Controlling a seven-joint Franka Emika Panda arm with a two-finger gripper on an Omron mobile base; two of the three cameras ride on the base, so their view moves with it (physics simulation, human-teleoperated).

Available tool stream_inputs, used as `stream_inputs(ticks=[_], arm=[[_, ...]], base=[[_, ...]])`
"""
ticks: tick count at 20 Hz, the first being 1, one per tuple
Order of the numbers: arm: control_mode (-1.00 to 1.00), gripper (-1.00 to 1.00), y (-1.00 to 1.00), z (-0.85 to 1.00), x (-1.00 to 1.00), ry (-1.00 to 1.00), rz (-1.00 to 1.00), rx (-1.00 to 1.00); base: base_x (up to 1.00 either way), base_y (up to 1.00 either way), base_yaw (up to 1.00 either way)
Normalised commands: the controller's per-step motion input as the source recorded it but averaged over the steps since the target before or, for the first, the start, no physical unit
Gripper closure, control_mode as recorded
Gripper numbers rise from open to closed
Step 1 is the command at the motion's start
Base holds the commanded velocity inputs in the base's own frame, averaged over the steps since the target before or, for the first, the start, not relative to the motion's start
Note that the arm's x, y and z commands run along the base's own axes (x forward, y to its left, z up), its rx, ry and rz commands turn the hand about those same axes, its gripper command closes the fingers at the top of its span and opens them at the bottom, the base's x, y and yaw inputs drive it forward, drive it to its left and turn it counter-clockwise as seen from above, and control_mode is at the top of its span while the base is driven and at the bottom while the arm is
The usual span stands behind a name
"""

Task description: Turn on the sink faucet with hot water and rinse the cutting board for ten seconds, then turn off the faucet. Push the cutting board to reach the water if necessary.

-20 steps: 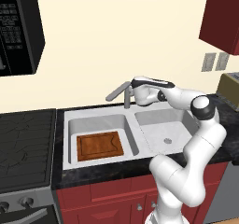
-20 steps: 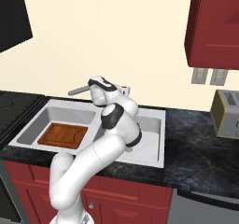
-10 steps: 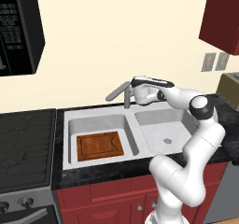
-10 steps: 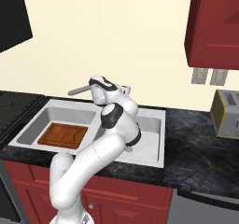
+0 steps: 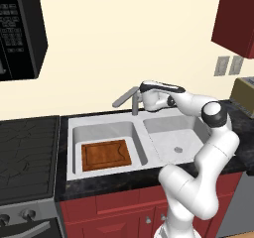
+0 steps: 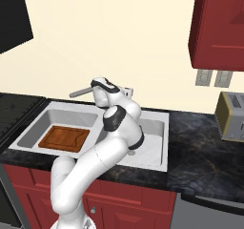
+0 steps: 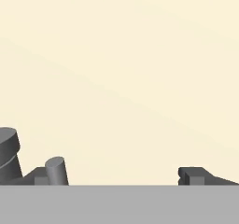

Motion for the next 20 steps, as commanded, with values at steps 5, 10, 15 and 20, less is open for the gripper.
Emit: stream_inputs(ticks=[5, 10, 15, 20], arm=[[-1.0, -1.0, 0.0, 0.0, 0.07, 0.0, 0.0, 0.0], [-1.0, -1.0, 0.0, 0.0, 0.0, 0.0, 0.0, 0.0], [-1.0, -1.0, -0.03, 0.0, 0.0, 0.0, 0.0, 0.0], [-1.0, -1.0, -0.14, 0.0, 0.0, 0.0, 0.0, 0.0]], base=[[0.0, 0.0, 0.0], [0.0, 0.0, 0.0], [0.0, 0.0, 0.0], [0.0, 0.0, 0.0]])
